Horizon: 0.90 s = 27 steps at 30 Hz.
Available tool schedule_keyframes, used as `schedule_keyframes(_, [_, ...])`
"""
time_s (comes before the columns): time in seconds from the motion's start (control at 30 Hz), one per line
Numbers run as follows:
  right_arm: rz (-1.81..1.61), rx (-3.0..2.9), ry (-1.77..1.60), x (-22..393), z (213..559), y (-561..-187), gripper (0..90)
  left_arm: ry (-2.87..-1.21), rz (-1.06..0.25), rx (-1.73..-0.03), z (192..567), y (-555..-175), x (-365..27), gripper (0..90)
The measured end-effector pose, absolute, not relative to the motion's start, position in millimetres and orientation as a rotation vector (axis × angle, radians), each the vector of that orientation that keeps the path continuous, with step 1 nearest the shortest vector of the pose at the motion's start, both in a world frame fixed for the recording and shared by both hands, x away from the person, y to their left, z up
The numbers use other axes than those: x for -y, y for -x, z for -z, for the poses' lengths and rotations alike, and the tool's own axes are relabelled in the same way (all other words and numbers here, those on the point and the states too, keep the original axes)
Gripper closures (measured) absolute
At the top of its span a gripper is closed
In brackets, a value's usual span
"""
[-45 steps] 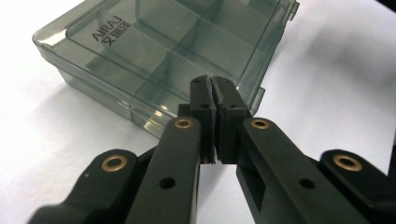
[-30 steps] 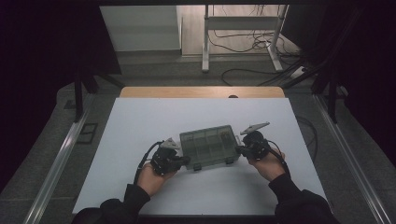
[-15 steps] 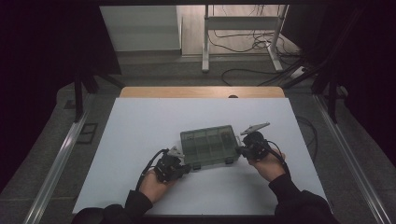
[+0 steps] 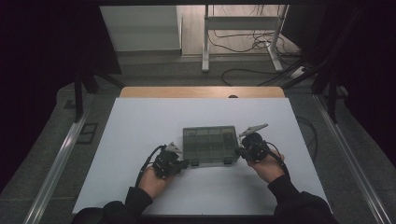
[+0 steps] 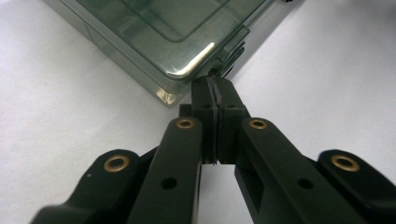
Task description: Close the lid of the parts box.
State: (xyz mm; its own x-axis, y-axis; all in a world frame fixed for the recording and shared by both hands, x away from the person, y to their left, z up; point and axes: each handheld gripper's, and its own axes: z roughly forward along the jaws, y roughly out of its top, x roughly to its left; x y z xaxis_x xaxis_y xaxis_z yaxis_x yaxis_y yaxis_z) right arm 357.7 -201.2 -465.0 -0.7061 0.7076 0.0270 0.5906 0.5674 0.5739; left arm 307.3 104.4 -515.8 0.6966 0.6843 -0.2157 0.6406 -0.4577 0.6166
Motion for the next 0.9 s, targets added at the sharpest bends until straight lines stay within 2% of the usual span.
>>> schedule_keyframes(0.67, [-0.836,-2.585,-1.097,199.4,465.3,-356.0,89.3,-2.208,-0.102,-1.0,512.7,-307.7,-103.6,86.6])
schedule_keyframes(0.9, [-0.846,-2.584,-1.106,198.9,464.9,-353.1,82.2,-2.209,-0.135,-0.979,506.4,-303.8,-104.4,81.8])
